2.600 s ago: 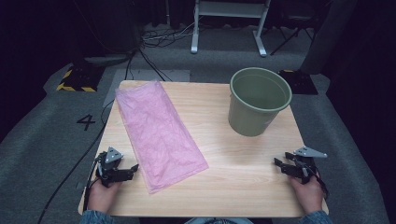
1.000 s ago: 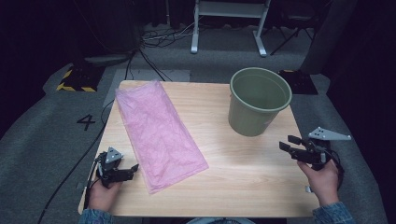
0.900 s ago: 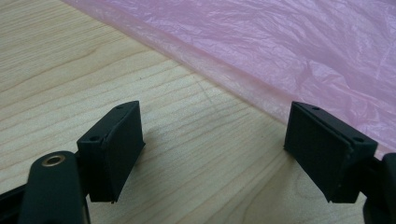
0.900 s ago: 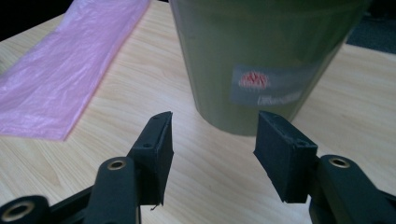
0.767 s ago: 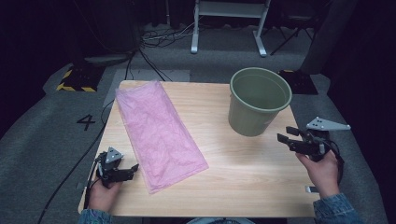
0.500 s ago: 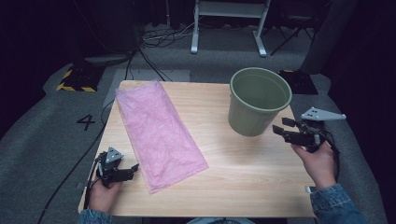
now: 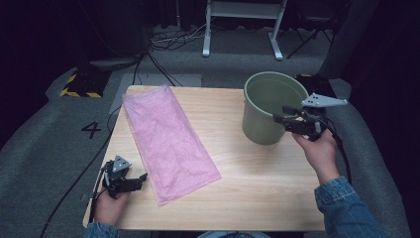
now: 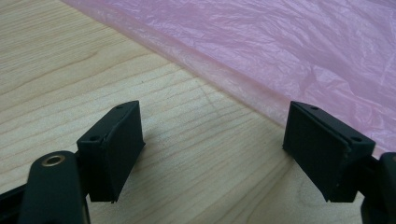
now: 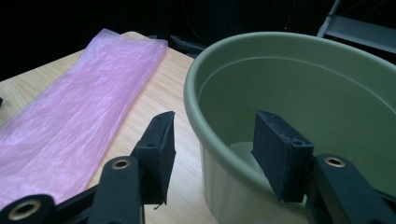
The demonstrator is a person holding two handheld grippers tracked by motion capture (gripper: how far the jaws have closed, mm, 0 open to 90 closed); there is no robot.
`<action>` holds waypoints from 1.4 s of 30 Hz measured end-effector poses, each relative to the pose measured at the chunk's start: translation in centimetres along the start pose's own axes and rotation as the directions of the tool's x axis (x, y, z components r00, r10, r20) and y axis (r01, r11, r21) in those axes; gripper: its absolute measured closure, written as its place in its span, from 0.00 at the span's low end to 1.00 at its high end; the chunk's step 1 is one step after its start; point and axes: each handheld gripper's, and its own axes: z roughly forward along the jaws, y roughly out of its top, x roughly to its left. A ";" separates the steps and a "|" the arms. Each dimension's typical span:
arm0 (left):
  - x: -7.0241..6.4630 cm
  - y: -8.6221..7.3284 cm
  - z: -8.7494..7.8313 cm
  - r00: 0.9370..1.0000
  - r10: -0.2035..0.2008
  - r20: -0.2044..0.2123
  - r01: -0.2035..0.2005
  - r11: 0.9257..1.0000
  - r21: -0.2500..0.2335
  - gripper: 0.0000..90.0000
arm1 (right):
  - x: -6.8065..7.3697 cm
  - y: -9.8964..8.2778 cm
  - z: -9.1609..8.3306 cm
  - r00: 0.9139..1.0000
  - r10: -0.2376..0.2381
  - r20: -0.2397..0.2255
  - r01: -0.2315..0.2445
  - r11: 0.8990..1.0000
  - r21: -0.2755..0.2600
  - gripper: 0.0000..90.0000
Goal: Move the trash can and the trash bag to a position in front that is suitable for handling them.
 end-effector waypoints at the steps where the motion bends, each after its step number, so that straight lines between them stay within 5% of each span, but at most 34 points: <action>1: 0.0 0.0 0.0 1.000 0.000 0.000 0.000 1.000 0.000 0.22 | -0.1 0.1 0.5 1.000 0.003 -0.006 -0.003 1.000 0.003 0.55; 10: 0.0 0.0 0.0 1.000 0.000 0.000 0.000 1.000 0.000 0.22 | 0.6 0.8 3.8 0.997 0.020 -0.078 -0.015 0.998 0.069 0.63; 14: 0.0 0.0 0.0 1.000 0.000 0.000 0.000 1.000 0.000 0.22 | 1.2 0.8 4.3 0.997 -0.005 -0.079 0.009 0.998 0.060 0.63; 16: 0.0 0.0 0.0 1.000 0.001 -0.001 -0.001 1.000 0.000 0.22 | 1.4 0.7 4.6 0.993 -0.010 -0.116 0.016 0.999 0.051 0.67; 26: 0.0 0.0 0.0 1.000 0.001 -0.001 -0.001 1.000 0.000 0.22 | 3.4 0.1 3.7 0.988 -0.097 -0.117 0.104 0.993 0.050 0.80; 28: 0.0 0.0 0.0 1.000 0.000 -0.001 0.000 1.000 0.000 0.22 | 4.4 -0.1 3.3 0.982 -0.142 -0.123 0.148 0.988 0.046 0.82; 33: 0.0 0.0 0.0 1.000 0.001 -0.001 -0.001 1.000 0.000 0.22 | 5.5 -0.4 2.7 0.975 -0.145 -0.167 0.154 0.987 0.044 0.82; 42: 0.0 0.0 0.0 1.000 -0.003 -0.001 0.003 1.000 -0.002 0.22 | 8.3 -1.2 0.9 0.951 -0.169 -0.260 0.185 0.982 0.038 0.79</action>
